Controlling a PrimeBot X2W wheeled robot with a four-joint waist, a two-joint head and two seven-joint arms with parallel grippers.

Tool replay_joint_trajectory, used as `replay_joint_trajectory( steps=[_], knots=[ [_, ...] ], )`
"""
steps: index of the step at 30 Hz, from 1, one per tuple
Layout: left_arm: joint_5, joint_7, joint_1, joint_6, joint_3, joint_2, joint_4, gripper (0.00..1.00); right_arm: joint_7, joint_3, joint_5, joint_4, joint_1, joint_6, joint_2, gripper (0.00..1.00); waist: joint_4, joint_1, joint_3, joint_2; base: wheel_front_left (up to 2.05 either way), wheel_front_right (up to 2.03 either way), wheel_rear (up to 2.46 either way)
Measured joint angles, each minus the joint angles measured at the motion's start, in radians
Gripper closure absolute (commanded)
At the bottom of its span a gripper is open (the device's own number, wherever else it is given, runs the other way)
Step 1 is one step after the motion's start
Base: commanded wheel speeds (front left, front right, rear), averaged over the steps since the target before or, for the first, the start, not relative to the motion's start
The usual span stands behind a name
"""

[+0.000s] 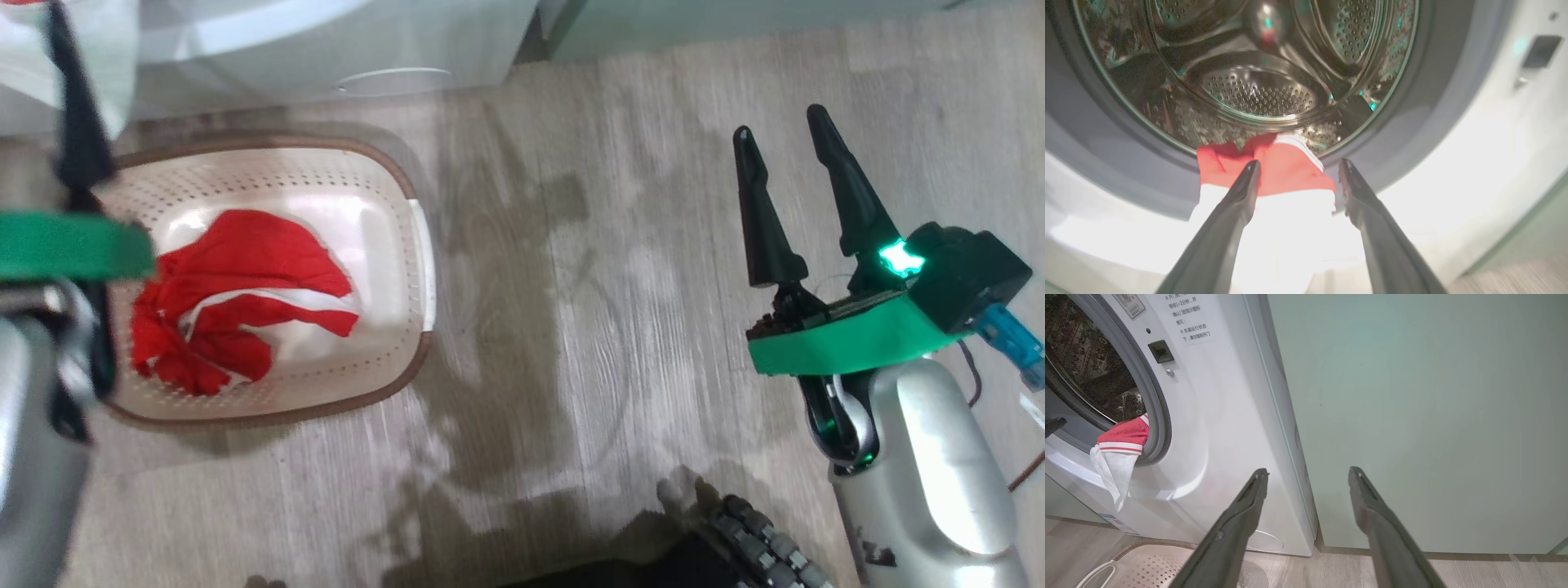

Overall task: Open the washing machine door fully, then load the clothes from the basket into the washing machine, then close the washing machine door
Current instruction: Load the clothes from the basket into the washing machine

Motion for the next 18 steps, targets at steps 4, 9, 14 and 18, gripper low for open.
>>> replay_joint_trajectory(
  steps=[4,9,14,18],
  knots=[
    [0.000,-0.007,0.069,0.011,-0.014,-0.027,-0.018,0.00,0.000,-0.007,-0.007,0.014,0.012,0.000,0.000,0.00,0.017,0.0000,-0.022,0.0000,0.00,0.00,0.00],
    [-0.002,-0.018,0.142,0.022,-0.029,-0.068,-0.012,0.00,0.000,-0.021,-0.027,0.041,0.020,0.000,0.000,0.00,0.042,0.0000,-0.059,0.0000,0.00,0.00,0.00],
    [-0.002,-0.025,0.188,0.015,-0.035,-0.106,0.018,0.00,0.000,-0.027,-0.035,0.065,0.042,0.000,0.000,0.00,0.061,0.0000,-0.101,0.0000,0.00,0.00,0.00],
    [0.001,-0.026,0.224,0.001,-0.035,-0.130,0.030,0.00,0.000,-0.031,-0.041,0.080,0.062,0.000,0.000,0.00,0.073,0.0000,-0.135,0.0000,0.00,0.00,0.00]
  ],
)
